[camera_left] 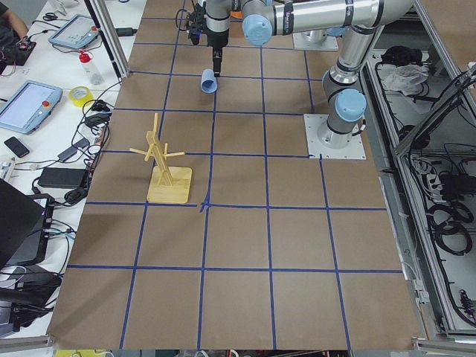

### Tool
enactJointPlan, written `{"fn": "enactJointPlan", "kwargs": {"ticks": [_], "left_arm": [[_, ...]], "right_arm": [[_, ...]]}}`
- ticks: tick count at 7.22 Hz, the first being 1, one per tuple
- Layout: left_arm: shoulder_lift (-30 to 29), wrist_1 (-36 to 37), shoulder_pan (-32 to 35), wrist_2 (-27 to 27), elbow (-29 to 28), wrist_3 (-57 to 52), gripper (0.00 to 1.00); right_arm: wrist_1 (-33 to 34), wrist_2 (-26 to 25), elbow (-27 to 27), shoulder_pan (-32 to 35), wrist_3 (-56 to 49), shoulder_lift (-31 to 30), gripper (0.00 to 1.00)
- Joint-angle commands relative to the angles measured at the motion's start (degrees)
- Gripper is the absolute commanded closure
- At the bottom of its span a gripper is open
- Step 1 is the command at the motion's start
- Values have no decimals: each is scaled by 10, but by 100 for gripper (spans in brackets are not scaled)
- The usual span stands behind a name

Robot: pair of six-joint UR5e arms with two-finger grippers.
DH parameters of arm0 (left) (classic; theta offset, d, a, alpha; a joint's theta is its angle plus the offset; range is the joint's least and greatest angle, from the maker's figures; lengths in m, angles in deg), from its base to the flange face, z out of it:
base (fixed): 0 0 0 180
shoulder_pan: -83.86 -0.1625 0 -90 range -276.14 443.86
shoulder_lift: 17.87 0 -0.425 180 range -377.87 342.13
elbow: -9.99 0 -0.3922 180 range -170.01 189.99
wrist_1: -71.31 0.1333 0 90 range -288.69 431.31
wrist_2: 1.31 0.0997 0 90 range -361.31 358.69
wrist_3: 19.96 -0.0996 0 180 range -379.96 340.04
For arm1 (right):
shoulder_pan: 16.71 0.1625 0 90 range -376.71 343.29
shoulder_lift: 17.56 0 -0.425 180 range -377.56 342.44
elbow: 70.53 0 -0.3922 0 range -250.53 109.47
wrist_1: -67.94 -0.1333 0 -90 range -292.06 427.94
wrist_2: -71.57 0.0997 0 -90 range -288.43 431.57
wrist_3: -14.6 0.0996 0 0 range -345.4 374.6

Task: Flip cup
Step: 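Lay the cup on its side and open the right gripper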

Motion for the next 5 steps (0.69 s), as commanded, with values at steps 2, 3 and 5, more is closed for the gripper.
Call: {"fn": "enactJointPlan", "kwargs": {"ticks": [2,3,5], "left_arm": [[-66,86,4,-124,17,35,0],[-92,130,4,-166,21,52,0],[-137,154,6,-214,23,83,0]], "right_arm": [[-107,4,-1,-92,109,-89,0],[-111,4,-1,-120,131,-102,0],[-125,-2,-2,-136,232,-117,0]]}}
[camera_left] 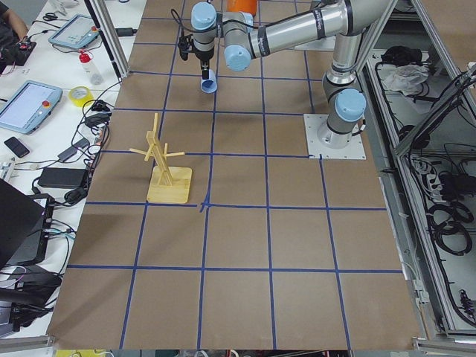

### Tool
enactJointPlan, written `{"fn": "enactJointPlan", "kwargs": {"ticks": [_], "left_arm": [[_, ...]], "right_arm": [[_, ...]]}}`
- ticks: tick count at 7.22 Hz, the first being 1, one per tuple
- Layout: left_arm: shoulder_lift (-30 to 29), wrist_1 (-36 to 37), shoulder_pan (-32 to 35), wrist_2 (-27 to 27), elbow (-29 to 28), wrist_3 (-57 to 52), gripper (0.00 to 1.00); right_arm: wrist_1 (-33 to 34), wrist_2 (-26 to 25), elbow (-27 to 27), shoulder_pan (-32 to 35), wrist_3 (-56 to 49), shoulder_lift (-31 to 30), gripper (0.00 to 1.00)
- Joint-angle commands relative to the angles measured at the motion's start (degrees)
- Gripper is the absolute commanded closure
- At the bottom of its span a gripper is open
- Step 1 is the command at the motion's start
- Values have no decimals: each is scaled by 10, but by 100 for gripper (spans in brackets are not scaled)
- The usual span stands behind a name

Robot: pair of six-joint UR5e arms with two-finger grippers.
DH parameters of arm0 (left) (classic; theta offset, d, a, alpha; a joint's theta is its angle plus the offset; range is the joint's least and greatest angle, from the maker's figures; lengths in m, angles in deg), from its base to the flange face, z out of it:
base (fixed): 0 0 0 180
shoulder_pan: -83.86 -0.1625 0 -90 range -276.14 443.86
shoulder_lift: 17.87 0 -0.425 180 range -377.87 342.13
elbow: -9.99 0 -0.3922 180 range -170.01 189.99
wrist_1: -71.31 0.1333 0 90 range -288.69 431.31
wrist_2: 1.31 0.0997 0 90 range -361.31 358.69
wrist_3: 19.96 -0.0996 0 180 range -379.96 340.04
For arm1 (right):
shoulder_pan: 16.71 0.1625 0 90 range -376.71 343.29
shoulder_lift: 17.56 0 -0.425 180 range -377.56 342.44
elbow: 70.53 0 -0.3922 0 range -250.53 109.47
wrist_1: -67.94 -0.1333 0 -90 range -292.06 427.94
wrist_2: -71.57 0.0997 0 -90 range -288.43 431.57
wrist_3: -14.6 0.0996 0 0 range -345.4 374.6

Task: Flip cup
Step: 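Reach the left gripper to the lying cup while the right arm withdraws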

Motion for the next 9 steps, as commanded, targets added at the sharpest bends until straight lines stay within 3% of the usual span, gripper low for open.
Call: {"fn": "enactJointPlan", "kwargs": {"ticks": [1,3,5,8,9], "left_arm": [[-51,43,8,-25,9,14,0],[-90,74,17,-72,29,16,0],[-116,114,42,-77,30,52,0],[-146,139,53,-79,31,58,0],[-153,141,53,-80,25,56,14]], "right_arm": [[-63,-5,1,-16,54,-30,0],[-104,-2,1,-40,132,-58,0],[-158,1,11,-40,217,-88,0],[-159,2,18,-39,350,-91,0],[-164,4,23,-38,353,-97,0]]}}
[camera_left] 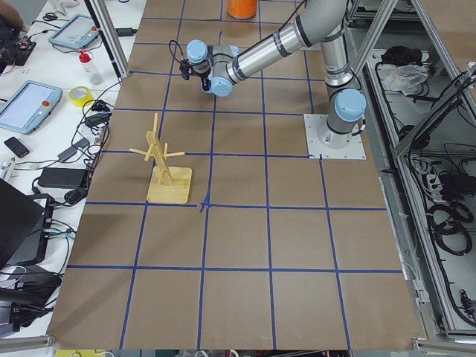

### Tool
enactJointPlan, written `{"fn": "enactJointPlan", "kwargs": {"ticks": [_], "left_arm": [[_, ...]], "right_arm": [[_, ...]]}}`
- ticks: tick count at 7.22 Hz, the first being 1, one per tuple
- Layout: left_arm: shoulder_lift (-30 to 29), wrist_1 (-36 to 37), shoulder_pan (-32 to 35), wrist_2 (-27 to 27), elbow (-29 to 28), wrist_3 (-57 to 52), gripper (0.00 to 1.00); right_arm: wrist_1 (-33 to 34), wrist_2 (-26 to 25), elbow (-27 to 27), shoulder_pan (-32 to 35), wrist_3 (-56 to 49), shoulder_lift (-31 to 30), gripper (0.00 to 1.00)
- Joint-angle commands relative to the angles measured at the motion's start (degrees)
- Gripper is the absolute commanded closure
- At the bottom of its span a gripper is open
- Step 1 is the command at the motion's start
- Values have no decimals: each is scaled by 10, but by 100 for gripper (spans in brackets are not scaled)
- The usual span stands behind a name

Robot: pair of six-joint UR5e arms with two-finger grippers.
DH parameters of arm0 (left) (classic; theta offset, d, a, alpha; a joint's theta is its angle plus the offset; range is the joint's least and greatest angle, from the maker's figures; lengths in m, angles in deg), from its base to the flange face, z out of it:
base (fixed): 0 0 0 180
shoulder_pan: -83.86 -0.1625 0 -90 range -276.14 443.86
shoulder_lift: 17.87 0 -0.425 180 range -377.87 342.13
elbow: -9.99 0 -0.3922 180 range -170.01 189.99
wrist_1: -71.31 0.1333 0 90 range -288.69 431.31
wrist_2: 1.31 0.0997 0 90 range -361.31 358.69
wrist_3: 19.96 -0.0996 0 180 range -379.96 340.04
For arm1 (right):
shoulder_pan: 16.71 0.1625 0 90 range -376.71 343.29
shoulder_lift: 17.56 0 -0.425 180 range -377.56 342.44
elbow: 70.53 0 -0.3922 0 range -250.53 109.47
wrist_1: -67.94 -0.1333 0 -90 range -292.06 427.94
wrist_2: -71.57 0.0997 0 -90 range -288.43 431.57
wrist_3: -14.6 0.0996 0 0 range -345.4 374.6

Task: Flip cup
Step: 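Grasp the cup's closed end with the left gripper and lift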

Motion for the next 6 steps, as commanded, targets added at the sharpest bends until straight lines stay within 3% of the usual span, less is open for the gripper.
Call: {"fn": "enactJointPlan", "kwargs": {"ticks": [1,2,3,4,6], "left_arm": [[-12,4,2,-8,-3,1,18],[-11,3,2,-32,-4,8,51],[-11,4,2,-34,-5,39,100],[-10,3,2,-34,-11,68,100],[-10,-9,2,-25,-43,88,100]], "right_arm": [[-13,-2,4,1,17,-2,0],[-12,4,8,-1,17,-1,0],[-29,8,7,-1,21,-5,0],[-35,23,7,-1,64,-4,0],[-42,-1,7,-1,83,-5,0]]}}
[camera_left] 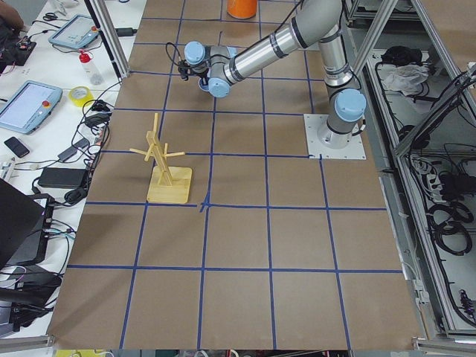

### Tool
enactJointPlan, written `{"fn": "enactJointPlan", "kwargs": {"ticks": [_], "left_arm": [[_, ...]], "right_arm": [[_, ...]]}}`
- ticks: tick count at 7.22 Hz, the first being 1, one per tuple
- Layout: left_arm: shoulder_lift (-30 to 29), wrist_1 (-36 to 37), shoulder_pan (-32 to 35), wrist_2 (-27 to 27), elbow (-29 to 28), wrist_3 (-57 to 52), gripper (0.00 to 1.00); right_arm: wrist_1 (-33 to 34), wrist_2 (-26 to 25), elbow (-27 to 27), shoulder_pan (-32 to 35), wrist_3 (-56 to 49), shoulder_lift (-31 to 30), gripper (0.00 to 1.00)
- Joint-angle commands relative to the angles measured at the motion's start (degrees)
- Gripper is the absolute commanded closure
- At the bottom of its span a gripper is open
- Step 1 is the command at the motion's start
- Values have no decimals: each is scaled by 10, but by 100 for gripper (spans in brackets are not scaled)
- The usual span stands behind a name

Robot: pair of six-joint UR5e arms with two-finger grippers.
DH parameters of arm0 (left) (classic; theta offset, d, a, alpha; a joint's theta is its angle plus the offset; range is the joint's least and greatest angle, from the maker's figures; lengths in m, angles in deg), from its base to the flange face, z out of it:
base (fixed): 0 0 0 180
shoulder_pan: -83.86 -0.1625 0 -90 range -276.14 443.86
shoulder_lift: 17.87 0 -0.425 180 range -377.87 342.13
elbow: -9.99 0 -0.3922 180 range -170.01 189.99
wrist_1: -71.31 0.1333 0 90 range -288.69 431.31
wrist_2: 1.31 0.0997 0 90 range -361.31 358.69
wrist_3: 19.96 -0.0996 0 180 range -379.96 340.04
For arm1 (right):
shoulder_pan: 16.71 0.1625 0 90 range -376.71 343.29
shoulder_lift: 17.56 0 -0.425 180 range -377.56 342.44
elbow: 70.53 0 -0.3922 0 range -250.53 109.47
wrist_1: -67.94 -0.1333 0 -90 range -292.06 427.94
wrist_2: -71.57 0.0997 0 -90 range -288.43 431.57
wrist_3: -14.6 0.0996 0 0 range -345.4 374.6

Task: Flip cup
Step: 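Grasp the cup's closed end with the left gripper and lift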

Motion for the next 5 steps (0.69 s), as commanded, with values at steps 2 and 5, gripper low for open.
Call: {"fn": "enactJointPlan", "kwargs": {"ticks": [2,5], "left_arm": [[14,-2,1,13,-26,63,100],[38,-9,21,188,-100,49,100]], "right_arm": [[-6,-11,-1,1,12,0,0],[-9,-13,-9,0,12,1,0]]}}
